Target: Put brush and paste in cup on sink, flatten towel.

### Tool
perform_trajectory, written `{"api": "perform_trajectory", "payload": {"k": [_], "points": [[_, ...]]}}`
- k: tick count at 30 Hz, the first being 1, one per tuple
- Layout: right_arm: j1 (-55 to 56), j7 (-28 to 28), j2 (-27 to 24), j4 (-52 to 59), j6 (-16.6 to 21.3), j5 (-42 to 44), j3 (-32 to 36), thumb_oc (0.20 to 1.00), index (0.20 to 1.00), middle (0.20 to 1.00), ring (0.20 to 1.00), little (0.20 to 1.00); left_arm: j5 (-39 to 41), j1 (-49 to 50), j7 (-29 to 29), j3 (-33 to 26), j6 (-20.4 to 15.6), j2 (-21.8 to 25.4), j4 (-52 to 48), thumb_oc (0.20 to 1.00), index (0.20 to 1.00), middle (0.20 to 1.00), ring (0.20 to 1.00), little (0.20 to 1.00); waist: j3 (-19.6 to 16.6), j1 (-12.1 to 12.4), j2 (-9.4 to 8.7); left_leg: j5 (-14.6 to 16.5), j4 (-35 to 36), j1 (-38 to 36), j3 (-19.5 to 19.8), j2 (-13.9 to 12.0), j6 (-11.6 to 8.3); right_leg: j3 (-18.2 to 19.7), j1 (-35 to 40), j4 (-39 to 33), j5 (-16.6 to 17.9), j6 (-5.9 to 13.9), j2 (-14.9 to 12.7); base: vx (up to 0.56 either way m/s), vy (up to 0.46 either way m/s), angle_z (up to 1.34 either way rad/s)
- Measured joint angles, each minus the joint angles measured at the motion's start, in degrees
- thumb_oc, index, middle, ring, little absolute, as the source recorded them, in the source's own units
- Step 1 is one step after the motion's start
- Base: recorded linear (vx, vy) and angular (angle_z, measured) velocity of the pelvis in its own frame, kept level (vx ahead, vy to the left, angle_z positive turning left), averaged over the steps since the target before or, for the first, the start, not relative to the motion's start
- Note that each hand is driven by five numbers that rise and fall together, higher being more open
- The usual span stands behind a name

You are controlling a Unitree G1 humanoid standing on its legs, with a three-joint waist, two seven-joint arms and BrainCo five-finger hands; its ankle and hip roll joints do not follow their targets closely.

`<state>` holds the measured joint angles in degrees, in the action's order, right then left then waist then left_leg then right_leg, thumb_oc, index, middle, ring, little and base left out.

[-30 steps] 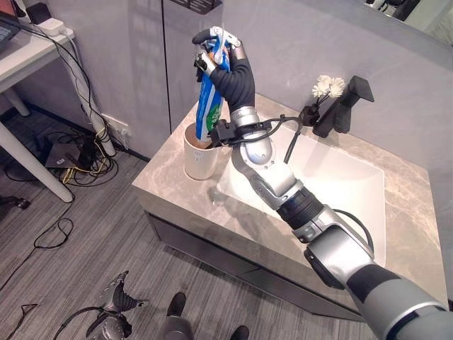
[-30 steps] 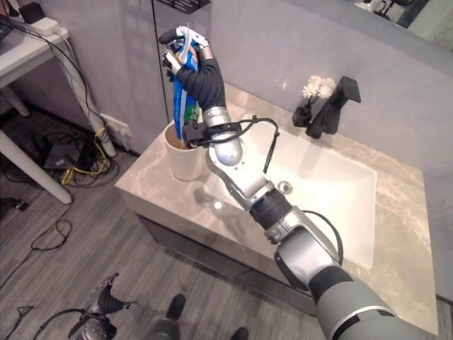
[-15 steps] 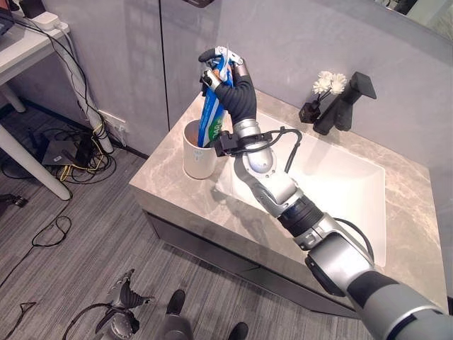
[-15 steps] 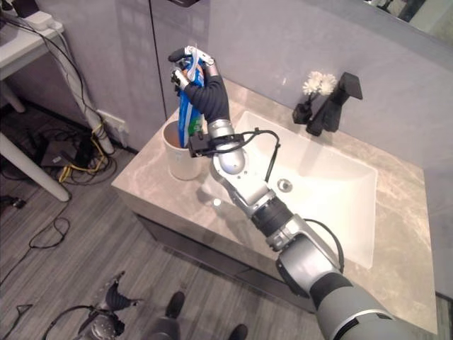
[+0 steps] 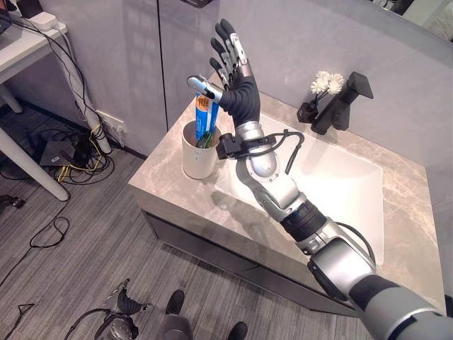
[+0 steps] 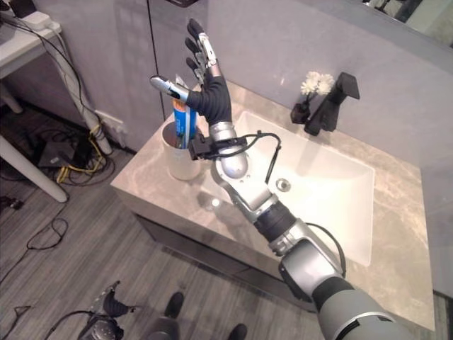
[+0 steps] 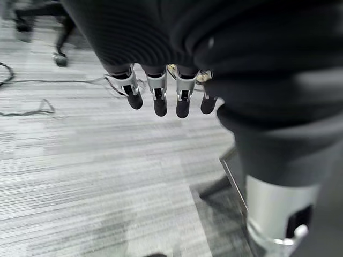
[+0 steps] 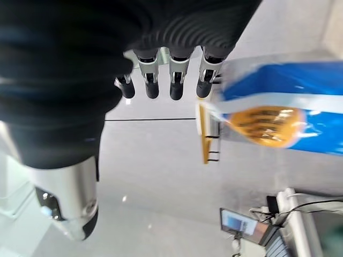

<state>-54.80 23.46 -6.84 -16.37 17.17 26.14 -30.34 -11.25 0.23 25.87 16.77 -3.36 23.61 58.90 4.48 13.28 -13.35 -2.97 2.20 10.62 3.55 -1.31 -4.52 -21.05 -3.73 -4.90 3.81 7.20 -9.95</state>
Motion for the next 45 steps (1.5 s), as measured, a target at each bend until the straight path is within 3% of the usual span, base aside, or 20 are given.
{"api": "perform_trajectory", "payload": {"k": [6,12,16,18,19,21,22,25,27,28,32,34,35,37,38,39,41,45], "points": [[0.91,0.52,-0.11,5.84,0.01,-0.86,1.55,1.000,1.000,1.000,1.000,1.000,0.01,0.54,-0.36,0.27,0.30,-0.19,-3.81,1.000,1.000,1.000,1.000,1.000,0.30,-0.06,1.12,0.09,0.02,-1.57,-0.72,-0.02,0.17,0.50,1.19,0.00,0.11,-0.13,-0.09,-0.02,0.004,-0.05],[1.25,1.68,-7.43,14.72,-0.18,-10.20,7.61,1.000,1.000,1.000,1.000,1.000,2.25,3.40,-4.81,0.16,-0.04,-0.41,-12.00,1.000,1.000,1.000,1.000,1.000,-1.90,-2.19,3.32,0.35,0.16,-3.08,-1.62,-0.07,0.55,1.48,2.07,0.01,0.20,-0.03,-0.10,-0.02,-0.005,-0.09],[6.57,1.25,-21.92,22.11,-1.95,-18.89,12.74,1.000,1.000,1.000,1.000,1.000,2.09,6.41,-8.98,0.79,-0.22,0.40,-17.20,1.000,1.000,1.000,1.000,1.000,-2.61,-5.29,4.00,0.47,1.14,-5.47,-4.11,-0.39,0.77,3.84,2.66,0.01,0.59,0.01,-0.07,0.01,-0.006,-0.27],[11.43,-1.34,-33.89,25.35,-2.12,-21.95,15.23,1.000,1.000,1.000,1.000,1.000,1.58,8.38,-11.07,-1.79,0.29,0.38,-20.51,1.000,1.000,1.000,1.000,1.000,-3.16,-7.01,4.23,0.51,1.79,-6.05,-4.56,-0.47,0.87,4.59,2.69,0.01,0.69,0.08,0.02,0.04,-0.016,-0.26],[17.27,-1.58,-40.24,26.86,-2.02,-23.97,21.64,1.000,1.000,1.000,1.000,1.000,1.59,9.81,-12.56,-2.88,0.35,0.90,-21.04,1.000,1.000,1.000,1.000,1.000,-4.16,-9.65,4.65,0.41,2.45,-7.12,-5.68,-0.73,0.99,5.48,2.68,0.00,0.69,0.10,0.15,0.03,-0.013,-0.16],[29.58,-2.42,-47.04,28.23,-1.84,-27.06,33.54,1.000,1.000,1.000,1.000,1.000,1.38,11.05,-15.08,-3.03,0.53,2.28,-23.32,1.000,1.000,1.000,1.000,1.000,-4.50,-11.42,5.72,0.53,2.85,-8.05,-6.17,-0.67,1.21,6.19,2.86,0.00,0.63,0.19,0.13,0.01,0.010,-0.28],[30.95,-2.14,-45.89,26.22,-2.36,-27.18,36.42,1.000,1.000,1.000,1.000,1.000,1.15,13.15,-15.92,-2.84,0.43,3.38,-24.16,1.000,1.000,1.000,1.000,1.000,-5.15,-12.71,5.98,0.67,2.89,-8.75,-7.28,-0.70,1.46,7.19,3.07,0.01,0.67,0.18,0.14,0.03,0.014,-0.53],[35.77,-0.77,-43.67,20.53,-1.95,-27.08,42.70,1.000,1.000,1.000,1.000,1.000,1.20,14.64,-19.71,-3.80,0.86,3.51,-23.87,1.000,1.000,1.000,1.000,1.000,-6.38,-17.19,9.04,1.48,3.23,-10.24,-10.32,-0.78,2.00,10.27,2.70,-0.02,0.88,0.45,0.13,0.05,0.007,-0.54],[44.56,0.12,-43.33,11.16,-3.88,-26.82,46.32,1.000,1.000,1.000,1.000,1.000,3.24,17.93,-23.00,-8.50,1.28,4.00,-32.19,1.000,1.000,1.000,1.000,1.000,-7.38,-18.29,10.63,2.03,3.35,-11.22,-12.00,-1.21,1.78,12.14,2.68,-0.03,0.85,0.47,0.90,0.03,-0.031,-0.46],[53.76,-0.90,-43.65,3.79,-5.73,-26.74,48.70,1.000,1.000,1.000,1.000,1.000,6.05,22.14,-25.94,-9.85,1.40,8.74,-41.34,1.000,1.000,1.000,1.000,1.000,-7.51,-18.60,11.34,2.37,3.36,-11.56,-12.38,-1.77,1.56,12.65,2.71,-0.47,0.53,0.38,1.16,0.04,-0.035,-0.34],[61.48,-1.86,-40.99,-6.39,-9.22,-25.52,50.42,1.000,1.000,1.000,1.000,1.000,11.02,28.89,-30.84,-11.30,1.55,13.56,-50.32,1.000,1.000,1.000,1.000,1.000,-7.55,-19.42,13.74,2.69,3.40,-11.56,-13.01,-2.35,1.58,13.06,2.48,-0.50,0.19,0.36,1.65,0.02,-0.018,-0.09],[62.44,-2.82,-38.44,-13.84,-9.19,-24.56,51.55,1.000,1.000,1.000,1.000,1.000,15.33,32.05,-33.65,-11.27,2.02,18.61,-57.57,1.000,1.000,1.000,1.000,1.000,-7.54,-18.76,13.19,2.59,3.38,-11.58,-12.79,-2.65,1.37,12.87,2.72,-0.48,-0.10,0.55,2.05,0.01,-0.034,0.05],[61.48,-3.67,-35.83,-22.08,-8.85,-21.15,51.39,1.000,1.000,1.000,1.000,1.000,18.51,32.55,-36.10,-10.88,2.58,21.71,-59.85,1.000,1.000,1.000,1.000,1.000,-7.70,-18.45,13.94,2.55,3.39,-11.55,-12.60,-2.80,1.33,12.86,2.79,-0.49,-0.12,0.52,2.11,-0.01,-0.041,0.06],[58.93,-4.82,-31.65,-29.00,-9.99,-11.93,53.76,1.000,1.000,1.000,1.000,1.000,21.69,32.59,-38.10,-11.06,2.83,23.35,-61.08,1.000,1.000,1.000,1.000,1.000,-7.49,-18.42,13.72,2.27,3.38,-11.51,-12.42,-2.83,0.96,12.81,2.71,-0.49,0.31,-0.03,2.22,-0.02,-0.036,0.04],[59.55,-7.01,-30.33,-32.40,-9.35,-7.87,53.24,1.000,1.000,1.000,1.000,1.000,23.12,31.93,-39.13,-11.01,3.82,24.02,-62.38,1.000,1.000,1.000,1.000,1.000,-7.36,-18.23,14.20,2.22,3.39,-11.51,-12.41,-2.79,0.90,12.78,2.67,-0.50,0.34,-0.01,2.10,-0.06,-0.053,0.04],[59.59,-11.68,-29.91,-43.47,-9.07,-4.63,48.15,1.000,1.000,1.000,1.000,1.000,26.85,32.55,-41.29,-11.43,5.00,28.82,-68.96,1.000,1.000,1.000,1.000,1.000,-7.13,-16.92,13.76,2.05,3.38,-11.48,-12.19,-2.84,0.66,12.61,2.82,-0.50,0.35,-0.02,2.16,-0.08,-0.052,0.08],[58.80,-16.06,-29.36,-55.65,-11.58,-4.41,41.77,1.000,1.000,1.000,1.000,1.000,31.79,32.53,-43.16,-12.68,4.87,32.19,-74.75,1.000,1.000,1.000,1.000,1.000,-7.09,-15.01,13.80,1.95,3.37,-11.31,-11.90,-2.75,0.65,12.34,2.87,-0.50,0.65,-0.08,2.07,-0.05,-0.031,0.08],[59.03,-18.76,-21.96,-57.64,-13.27,-8.67,32.89,1.000,1.000,1.000,1.000,1.000,41.26,30.62,-44.32,-11.92,4.87,33.78,-81.32,1.000,1.000,1.000,1.000,1.000,-6.52,-14.63,14.68,1.63,3.38,-10.49,-10.64,-2.74,0.60,10.91,2.87,-0.50,0.67,-0.03,2.00,-0.03,-0.038,0.13]]}}
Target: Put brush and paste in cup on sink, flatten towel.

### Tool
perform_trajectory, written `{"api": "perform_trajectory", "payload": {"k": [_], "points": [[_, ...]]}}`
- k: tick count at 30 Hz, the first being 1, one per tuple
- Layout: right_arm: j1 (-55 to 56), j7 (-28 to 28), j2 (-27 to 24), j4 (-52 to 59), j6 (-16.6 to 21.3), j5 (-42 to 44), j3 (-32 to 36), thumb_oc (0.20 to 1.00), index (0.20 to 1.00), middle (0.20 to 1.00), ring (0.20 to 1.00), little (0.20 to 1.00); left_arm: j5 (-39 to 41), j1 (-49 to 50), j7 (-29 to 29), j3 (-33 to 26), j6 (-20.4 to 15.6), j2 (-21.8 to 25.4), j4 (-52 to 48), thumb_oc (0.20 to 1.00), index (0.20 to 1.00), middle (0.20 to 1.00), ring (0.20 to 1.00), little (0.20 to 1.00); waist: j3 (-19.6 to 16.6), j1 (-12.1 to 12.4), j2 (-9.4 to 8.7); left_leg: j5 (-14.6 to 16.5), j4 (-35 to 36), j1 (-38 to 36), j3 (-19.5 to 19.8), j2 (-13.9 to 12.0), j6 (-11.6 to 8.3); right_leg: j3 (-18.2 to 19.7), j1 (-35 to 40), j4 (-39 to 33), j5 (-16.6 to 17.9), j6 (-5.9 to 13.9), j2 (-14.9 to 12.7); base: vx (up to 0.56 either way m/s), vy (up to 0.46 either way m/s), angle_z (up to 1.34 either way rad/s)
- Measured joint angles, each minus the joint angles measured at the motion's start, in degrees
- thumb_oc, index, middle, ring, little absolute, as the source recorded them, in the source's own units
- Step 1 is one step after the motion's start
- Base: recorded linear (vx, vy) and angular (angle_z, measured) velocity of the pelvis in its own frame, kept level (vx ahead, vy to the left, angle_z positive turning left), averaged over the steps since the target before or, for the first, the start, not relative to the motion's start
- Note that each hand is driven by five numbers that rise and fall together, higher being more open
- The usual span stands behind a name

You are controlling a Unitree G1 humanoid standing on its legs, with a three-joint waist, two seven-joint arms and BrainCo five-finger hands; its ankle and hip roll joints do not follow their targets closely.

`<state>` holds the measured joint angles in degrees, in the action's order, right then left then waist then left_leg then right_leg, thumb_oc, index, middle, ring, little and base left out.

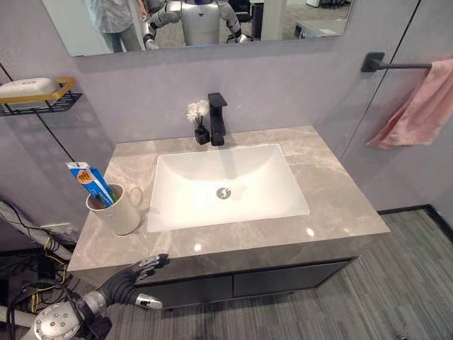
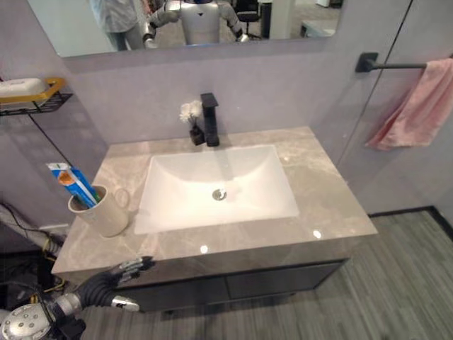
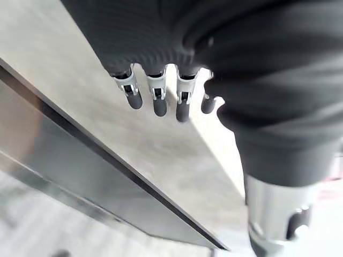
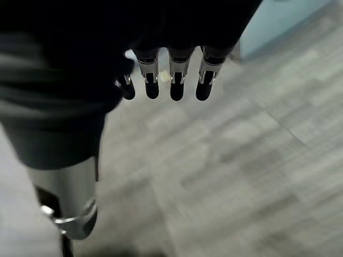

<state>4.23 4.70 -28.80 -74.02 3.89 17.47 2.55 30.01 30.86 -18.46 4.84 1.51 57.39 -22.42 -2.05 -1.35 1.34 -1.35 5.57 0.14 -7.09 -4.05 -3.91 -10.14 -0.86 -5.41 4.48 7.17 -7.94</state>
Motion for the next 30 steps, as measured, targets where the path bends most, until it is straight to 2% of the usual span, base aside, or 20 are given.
{"api": "perform_trajectory", "payload": {"k": [1,2,4,5,8,10,12,15,20,23,25,30], "points": [[0.57,0.00,1.86,2.02,0.32,-2.06,-2.93,1.000,1.000,1.000,1.000,1.000,2.35,-0.49,0.31,-0.04,-0.07,0.00,-1.56,1.000,1.000,1.000,1.000,1.000,0.25,0.02,0.07,-0.17,0.00,-0.03,0.36,-0.13,-0.16,-0.22,0.24,0.00,-0.02,-0.04,0.13,-0.03,-0.033,0.21],[0.64,-0.87,4.87,4.26,0.85,-6.04,-6.30,1.000,1.000,1.000,1.000,1.000,6.46,-1.41,0.72,-0.13,-0.17,0.01,-4.44,0.799,0.799,0.799,0.799,0.799,0.59,0.20,0.03,-0.32,-0.01,0.02,0.83,-0.26,-0.34,-0.87,0.46,0.00,-0.09,-0.14,0.25,-0.03,-0.033,0.19],[0.69,-1.07,6.29,6.97,1.16,-10.47,-10.94,1.000,1.000,1.000,1.000,1.000,10.76,-1.38,1.51,-0.63,-0.54,0.02,-6.47,0.285,0.285,0.285,0.285,0.285,0.95,0.42,0.39,-0.41,-0.01,0.01,1.31,-0.17,-0.30,-1.27,0.80,0.00,-0.18,-0.12,0.17,-0.03,-0.029,0.17],[2.04,-1.37,6.59,13.05,1.76,-14.29,-16.64,1.000,1.000,1.000,1.000,1.000,12.91,0.04,2.45,-3.53,-1.21,0.02,-7.14,0.200,0.200,0.200,0.200,0.200,1.16,0.56,0.46,-0.48,-0.02,0.03,1.67,-0.22,-0.42,-1.48,0.81,0.00,-0.26,-0.21,0.23,0.00,-0.044,0.14],[4.76,-2.27,6.63,22.62,2.58,-18.12,-17.83,1.000,1.000,1.000,1.000,1.000,14.59,5.52,4.92,-12.21,-2.51,-0.59,-6.83,0.200,0.200,0.200,0.200,0.200,1.36,1.30,0.87,-0.42,-0.01,0.37,1.98,-0.27,-0.56,-1.95,0.93,0.01,-0.78,-0.28,0.26,0.00,-0.033,0.07],[5.89,-2.26,7.13,22.35,3.65,-18.95,-17.67,1.000,1.000,1.000,1.000,1.000,14.42,5.97,7.76,-15.28,-4.09,-2.19,-3.53,0.200,0.200,0.200,0.200,0.200,1.34,1.08,0.86,-0.71,-0.05,1.26,3.67,-0.19,-0.52,-3.64,0.99,0.02,-0.85,-0.26,0.24,-0.01,-0.017,0.33],[5.80,-2.02,7.42,19.94,3.17,-19.33,-17.14,1.000,1.000,1.000,1.000,1.000,13.87,5.09,9.25,-15.41,-4.24,-2.44,-0.94,0.200,0.200,0.200,0.200,0.200,1.41,2.14,0.89,-0.85,-0.31,1.90,4.13,-0.15,-0.53,-4.35,0.78,0.07,-0.93,-0.22,0.23,-0.01,-0.018,0.29],[6.17,-0.46,7.44,19.68,3.19,-20.31,-15.11,1.000,1.000,1.000,1.000,1.000,12.40,5.03,11.06,-15.69,-4.68,-6.12,1.72,0.200,0.200,0.200,0.200,0.200,1.88,2.31,1.02,-1.13,-0.32,2.03,4.94,-0.01,-0.43,-4.82,0.66,0.05,-1.01,-0.17,0.13,0.00,-0.007,0.10],[6.27,1.60,7.30,21.44,3.20,-20.38,-12.68,1.000,1.000,1.000,1.000,1.000,12.08,4.66,11.37,-15.74,-5.23,-8.51,2.69,0.200,0.200,0.200,0.200,0.200,2.61,2.42,1.45,-1.06,-0.28,1.99,4.87,-0.04,-0.48,-4.80,0.66,0.01,-1.40,-0.10,0.12,0.05,0.005,-0.01],[6.34,2.50,7.10,22.08,3.14,-21.82,-12.80,1.000,1.000,1.000,1.000,1.000,10.05,4.51,11.44,-15.93,-5.72,-8.55,2.86,0.200,0.200,0.200,0.200,0.200,2.85,2.42,1.84,-1.07,-0.28,2.07,4.69,-0.08,-0.47,-4.65,0.43,0.02,-1.44,-0.12,0.15,0.01,0.007,-0.03],[6.75,4.15,6.49,24.64,2.74,-25.18,-13.01,1.000,1.000,1.000,1.000,1.000,9.29,3.80,12.15,-17.38,-7.36,-9.23,3.98,0.200,0.200,0.200,0.200,0.200,2.89,2.35,1.96,-1.06,-0.30,2.49,4.04,-0.14,-0.43,-4.30,-0.37,0.01,-1.33,-0.18,0.15,0.04,0.018,-0.11],[6.67,4.39,6.04,27.09,2.54,-26.67,-13.52,1.000,1.000,1.000,1.000,1.000,7.57,0.72,14.53,-17.91,-8.03,-9.35,6.22,0.200,0.200,0.200,0.200,0.200,3.15,2.39,1.86,-1.07,-0.30,2.97,3.25,-0.19,-0.41,-3.37,-1.31,0.02,-0.91,-0.27,0.23,0.03,0.000,-0.09]]}}
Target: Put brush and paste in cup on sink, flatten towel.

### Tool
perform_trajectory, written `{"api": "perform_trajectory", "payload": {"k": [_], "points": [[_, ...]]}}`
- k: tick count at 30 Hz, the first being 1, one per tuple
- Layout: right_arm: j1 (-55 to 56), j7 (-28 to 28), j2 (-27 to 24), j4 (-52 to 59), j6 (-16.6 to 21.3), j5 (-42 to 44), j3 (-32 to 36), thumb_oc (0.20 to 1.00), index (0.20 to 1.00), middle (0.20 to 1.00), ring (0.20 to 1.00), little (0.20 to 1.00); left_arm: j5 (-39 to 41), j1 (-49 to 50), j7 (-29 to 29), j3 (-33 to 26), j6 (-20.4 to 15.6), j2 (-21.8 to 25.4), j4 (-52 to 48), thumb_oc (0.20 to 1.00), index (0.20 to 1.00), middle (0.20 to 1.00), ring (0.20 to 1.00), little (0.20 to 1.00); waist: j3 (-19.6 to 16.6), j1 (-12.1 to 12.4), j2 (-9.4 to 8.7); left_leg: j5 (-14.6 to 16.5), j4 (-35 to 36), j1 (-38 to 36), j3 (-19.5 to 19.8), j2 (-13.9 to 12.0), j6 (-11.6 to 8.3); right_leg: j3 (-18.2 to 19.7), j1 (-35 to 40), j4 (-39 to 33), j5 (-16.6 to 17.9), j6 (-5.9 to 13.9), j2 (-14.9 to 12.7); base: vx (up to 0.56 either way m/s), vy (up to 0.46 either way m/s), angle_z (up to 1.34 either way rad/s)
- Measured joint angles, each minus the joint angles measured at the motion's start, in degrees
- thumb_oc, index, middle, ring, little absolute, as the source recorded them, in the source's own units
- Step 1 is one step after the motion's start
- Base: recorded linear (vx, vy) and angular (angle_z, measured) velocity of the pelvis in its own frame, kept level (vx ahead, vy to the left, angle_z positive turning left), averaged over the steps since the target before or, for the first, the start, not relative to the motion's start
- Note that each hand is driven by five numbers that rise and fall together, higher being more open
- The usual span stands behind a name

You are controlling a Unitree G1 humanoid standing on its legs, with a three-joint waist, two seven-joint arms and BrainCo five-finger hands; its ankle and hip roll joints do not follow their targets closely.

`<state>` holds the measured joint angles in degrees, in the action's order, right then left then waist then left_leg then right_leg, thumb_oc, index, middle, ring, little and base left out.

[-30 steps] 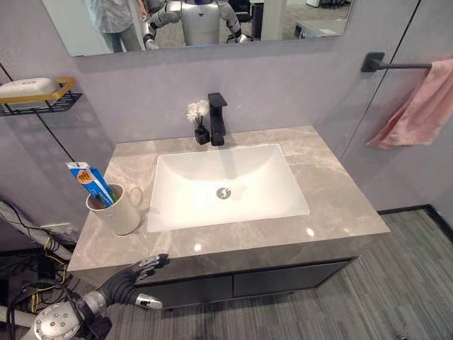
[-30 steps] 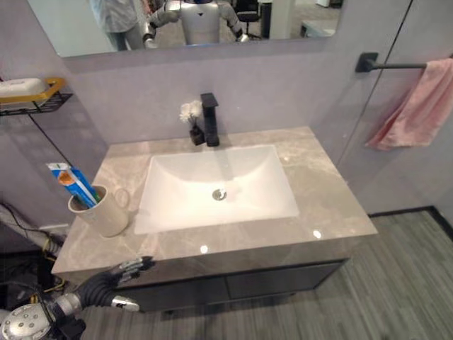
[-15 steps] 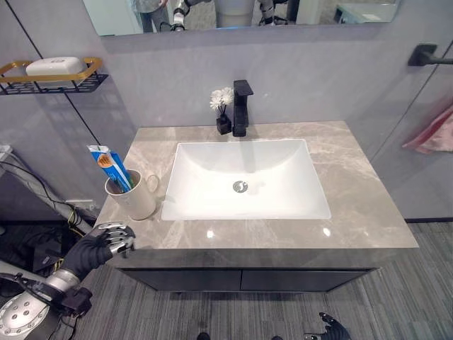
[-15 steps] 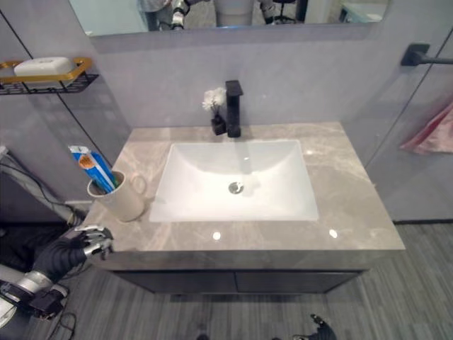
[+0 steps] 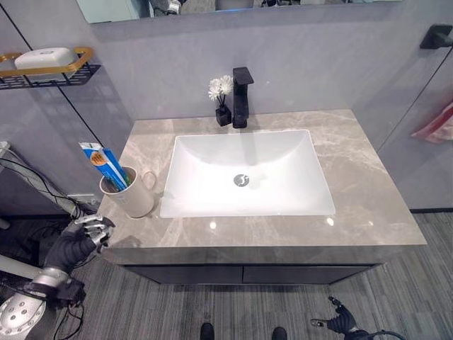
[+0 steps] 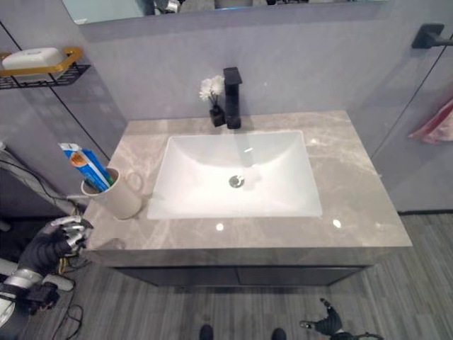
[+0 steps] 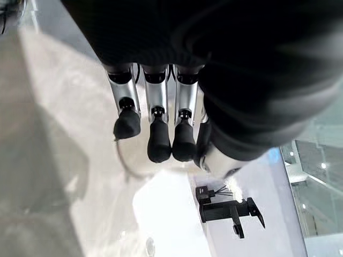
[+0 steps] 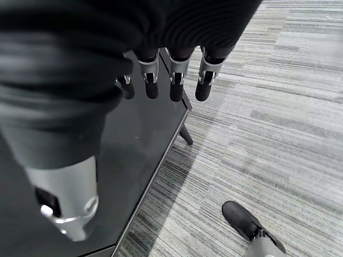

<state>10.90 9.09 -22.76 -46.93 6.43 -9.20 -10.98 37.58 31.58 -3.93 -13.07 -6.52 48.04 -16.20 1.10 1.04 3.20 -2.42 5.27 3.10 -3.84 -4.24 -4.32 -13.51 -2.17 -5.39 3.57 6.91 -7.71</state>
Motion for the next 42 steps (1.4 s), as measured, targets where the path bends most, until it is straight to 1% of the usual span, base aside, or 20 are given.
{"api": "perform_trajectory", "payload": {"k": [4,9,16,20,23,29,31,35,38,42], "points": [[0.02,-0.43,-0.36,0.39,0.00,-0.64,-1.00,1.000,1.000,1.000,1.000,1.000,0.01,-0.33,0.17,-0.02,-0.83,-0.50,-0.01,0.200,0.200,0.200,0.200,0.200,0.70,-0.24,-0.65,0.08,-0.01,0.04,-1.53,-0.24,0.05,1.44,-0.87,0.00,0.26,-0.16,0.27,0.03,-0.003,-0.17],[-0.12,-0.18,-1.89,1.94,0.07,-1.91,-1.05,1.000,1.000,1.000,1.000,1.000,0.06,-0.77,0.37,0.05,-1.04,-1.22,0.51,0.200,0.200,0.200,0.200,0.200,1.81,-0.32,-0.87,0.11,0.01,0.22,-2.83,-0.47,0.03,2.65,-1.85,-0.01,0.63,-0.35,0.49,0.02,0.010,-0.16],[0.00,1.19,-2.56,1.67,0.01,-2.97,-1.00,1.000,1.000,1.000,1.000,1.000,0.07,-0.65,0.38,0.40,-1.21,-1.23,1.29,0.200,0.200,0.200,0.200,0.200,2.45,-0.50,-0.92,0.10,0.01,1.30,-3.02,-0.51,0.03,3.15,-3.15,0.00,0.91,-0.42,0.55,0.01,0.008,-0.02],[-0.08,2.71,-2.57,3.47,0.08,-3.10,-1.00,1.000,1.000,1.000,1.000,1.000,0.05,-2.00,0.58,0.85,-1.42,-4.02,5.14,0.200,0.200,0.200,0.200,0.200,2.60,-0.84,-0.66,0.09,0.00,1.94,-3.20,-0.52,0.04,3.42,-3.89,0.00,1.18,-0.43,0.59,0.01,0.007,-0.02],[-0.74,3.43,-2.57,3.42,0.07,-3.09,-1.01,1.000,1.000,1.000,1.000,1.000,-0.13,-2.88,1.08,3.11,-1.99,-5.16,7.65,0.200,0.200,0.200,0.200,0.200,2.64,-1.14,-0.62,0.08,0.00,2.05,-3.22,-0.54,0.03,3.50,-4.02,0.04,1.22,-0.44,0.65,0.00,0.000,0.00],[-1.19,4.37,-2.57,3.42,0.06,-3.40,-1.02,1.000,1.000,1.000,1.000,1.000,-0.45,-2.77,1.10,3.17,-2.07,-5.16,8.12,0.200,0.200,0.200,0.200,0.200,2.78,-1.69,-0.51,0.09,0.01,2.30,-3.49,-0.62,0.02,3.75,-4.50,0.00,1.22,-0.43,0.73,0.00,0.002,-0.01],[-1.30,4.49,-2.94,3.83,0.04,-3.50,-1.57,1.000,1.000,1.000,1.000,1.000,-0.44,-2.73,1.04,3.15,-2.23,-5.16,8.17,0.200,0.200,0.200,0.200,0.200,2.91,-1.69,-0.55,0.02,0.02,3.42,-4.63,-0.73,-0.05,4.64,-6.12,0.00,1.49,-0.57,0.82,-0.03,0.004,-0.20],[-1.24,4.49,-3.09,3.71,0.04,-3.49,-1.77,1.000,1.000,1.000,1.000,1.000,-0.44,-3.58,1.04,3.07,-3.27,-5.12,8.13,0.200,0.200,0.200,0.200,0.200,3.28,-2.06,-0.35,-0.07,0.01,4.08,-4.97,-0.87,-0.12,5.15,-7.06,0.00,1.98,-0.70,1.00,-0.03,0.002,-0.09],[-1.70,4.58,-3.09,3.58,0.04,-3.45,-1.81,1.000,1.000,1.000,1.000,1.000,-0.44,-5.40,1.14,3.06,-3.53,-5.10,8.16,0.200,0.200,0.200,0.200,0.200,3.61,-1.93,-0.44,-0.35,-0.01,5.75,-4.97,-0.92,-0.17,5.28,-8.77,0.36,2.32,-0.80,1.11,-0.04,0.009,0.00],[-3.85,4.57,-3.08,3.26,0.06,-3.36,-2.30,1.000,1.000,1.000,1.000,1.000,-0.49,-7.67,1.35,2.96,-5.02,-5.09,8.96,0.200,0.200,0.200,0.200,0.200,4.34,-1.83,-0.66,-0.54,-0.01,7.09,-5.69,-0.92,-0.17,5.85,-10.50,0.46,2.78,-0.83,1.17,-0.03,0.010,-0.08]]}}
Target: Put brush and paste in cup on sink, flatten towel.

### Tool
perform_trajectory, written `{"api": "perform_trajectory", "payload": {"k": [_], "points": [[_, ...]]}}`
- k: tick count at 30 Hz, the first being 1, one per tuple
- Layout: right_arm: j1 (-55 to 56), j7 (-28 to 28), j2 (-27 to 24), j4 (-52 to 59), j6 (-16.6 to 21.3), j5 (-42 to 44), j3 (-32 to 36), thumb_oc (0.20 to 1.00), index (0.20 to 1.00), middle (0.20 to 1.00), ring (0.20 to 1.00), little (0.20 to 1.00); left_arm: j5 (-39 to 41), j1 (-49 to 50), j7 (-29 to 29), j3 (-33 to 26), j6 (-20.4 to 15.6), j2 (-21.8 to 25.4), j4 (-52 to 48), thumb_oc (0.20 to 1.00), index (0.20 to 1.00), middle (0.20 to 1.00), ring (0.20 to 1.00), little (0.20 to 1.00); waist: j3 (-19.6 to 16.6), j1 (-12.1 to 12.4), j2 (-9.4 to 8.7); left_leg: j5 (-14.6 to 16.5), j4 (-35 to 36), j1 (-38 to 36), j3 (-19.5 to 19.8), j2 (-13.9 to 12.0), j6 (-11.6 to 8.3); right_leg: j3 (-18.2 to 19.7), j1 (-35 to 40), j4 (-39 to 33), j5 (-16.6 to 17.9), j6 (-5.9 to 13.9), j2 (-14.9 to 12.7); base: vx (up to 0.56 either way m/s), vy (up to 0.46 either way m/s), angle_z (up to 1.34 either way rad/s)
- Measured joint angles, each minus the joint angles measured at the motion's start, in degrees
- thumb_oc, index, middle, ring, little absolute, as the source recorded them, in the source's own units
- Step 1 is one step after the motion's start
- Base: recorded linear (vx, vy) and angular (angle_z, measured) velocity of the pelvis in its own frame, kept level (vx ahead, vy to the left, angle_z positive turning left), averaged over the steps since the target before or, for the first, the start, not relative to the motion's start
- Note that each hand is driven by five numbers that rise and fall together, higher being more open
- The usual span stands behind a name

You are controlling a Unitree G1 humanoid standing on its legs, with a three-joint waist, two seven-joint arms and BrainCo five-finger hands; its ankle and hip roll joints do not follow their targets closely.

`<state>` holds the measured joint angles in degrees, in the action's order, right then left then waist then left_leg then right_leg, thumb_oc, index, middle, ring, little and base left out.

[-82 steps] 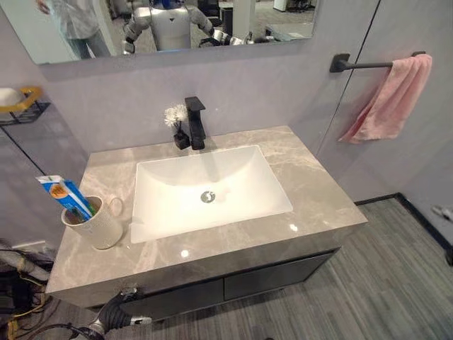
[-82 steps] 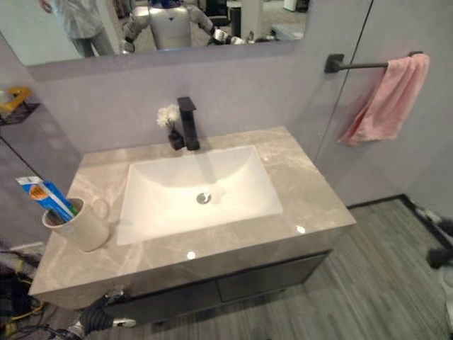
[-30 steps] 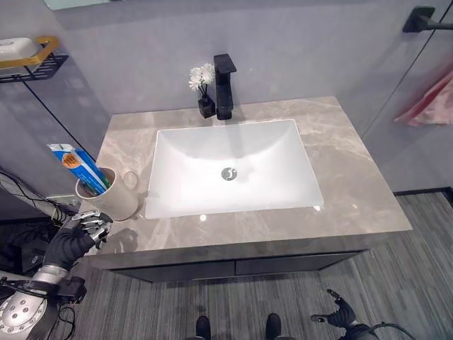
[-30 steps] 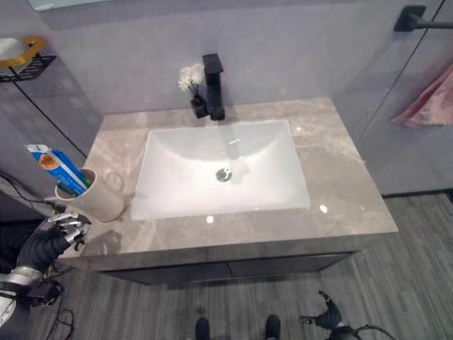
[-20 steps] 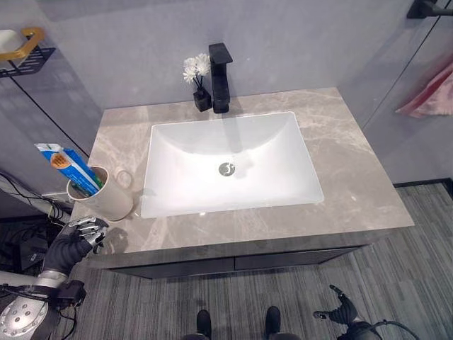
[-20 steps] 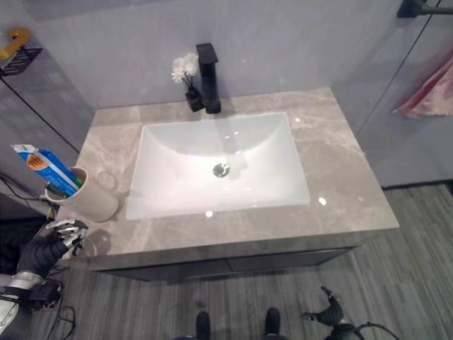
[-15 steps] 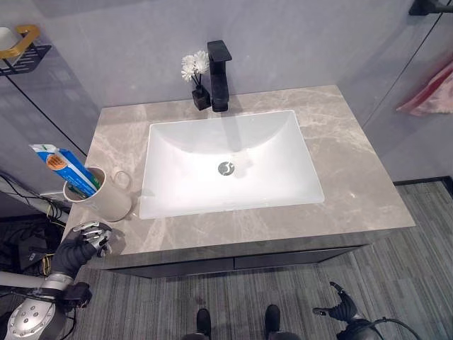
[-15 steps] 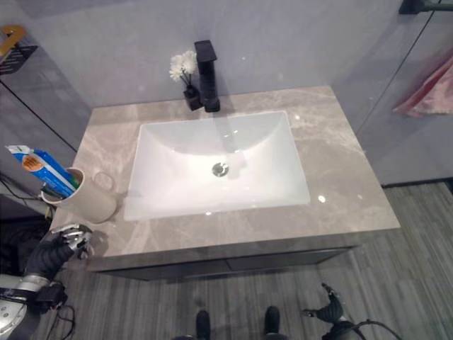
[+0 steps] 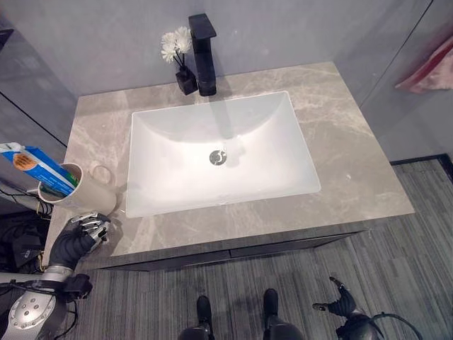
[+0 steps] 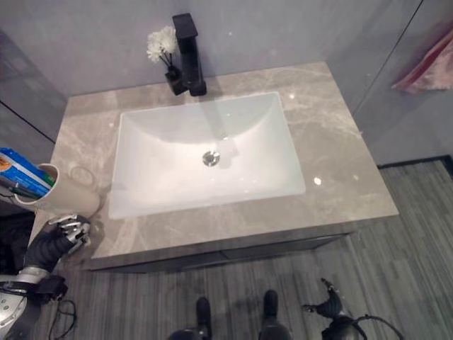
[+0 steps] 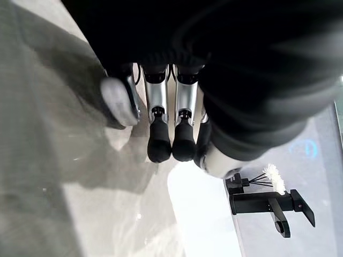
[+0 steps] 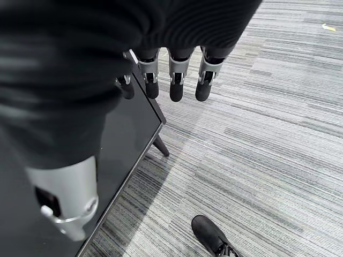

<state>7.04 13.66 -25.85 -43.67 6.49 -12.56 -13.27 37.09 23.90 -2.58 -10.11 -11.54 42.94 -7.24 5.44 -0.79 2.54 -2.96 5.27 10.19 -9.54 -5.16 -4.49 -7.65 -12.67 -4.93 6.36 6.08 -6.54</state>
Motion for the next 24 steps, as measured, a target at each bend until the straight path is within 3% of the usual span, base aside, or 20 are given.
{"api": "perform_trajectory", "payload": {"k": [7,11,24], "points": [[-1.19,-0.21,-0.47,-0.13,0.02,-0.13,-3.25,1.000,1.000,1.000,1.000,1.000,-2.11,-3.77,0.25,-0.29,-1.00,0.01,0.90,0.200,0.200,0.200,0.200,0.200,1.19,-0.06,-0.70,-0.02,0.01,0.15,-0.49,-0.47,-0.11,0.72,-0.48,-0.14,0.11,-0.07,0.47,-0.01,-0.004,-0.04],[-1.21,-0.41,-0.86,-0.53,0.01,-0.01,-3.09,1.000,1.000,1.000,1.000,1.000,-2.25,-3.81,0.21,-0.60,-1.29,2.15,1.27,0.200,0.200,0.200,0.200,0.200,1.26,-0.17,-0.77,-0.20,0.01,1.03,-0.37,-0.54,-0.32,0.66,-1.31,-0.06,0.26,-0.24,0.54,0.00,0.000,0.00],[-1.14,-1.29,-1.11,-1.85,0.01,0.52,-3.11,1.000,1.000,1.000,1.000,1.000,-2.25,-3.65,1.05,-1.06,-1.51,2.27,1.60,0.200,0.200,0.200,0.200,0.200,1.44,-0.13,-1.00,-0.23,0.00,0.81,-0.29,-0.59,-0.35,0.47,-1.04,0.00,0.34,-0.28,0.57,0.00,0.000,0.00]]}}
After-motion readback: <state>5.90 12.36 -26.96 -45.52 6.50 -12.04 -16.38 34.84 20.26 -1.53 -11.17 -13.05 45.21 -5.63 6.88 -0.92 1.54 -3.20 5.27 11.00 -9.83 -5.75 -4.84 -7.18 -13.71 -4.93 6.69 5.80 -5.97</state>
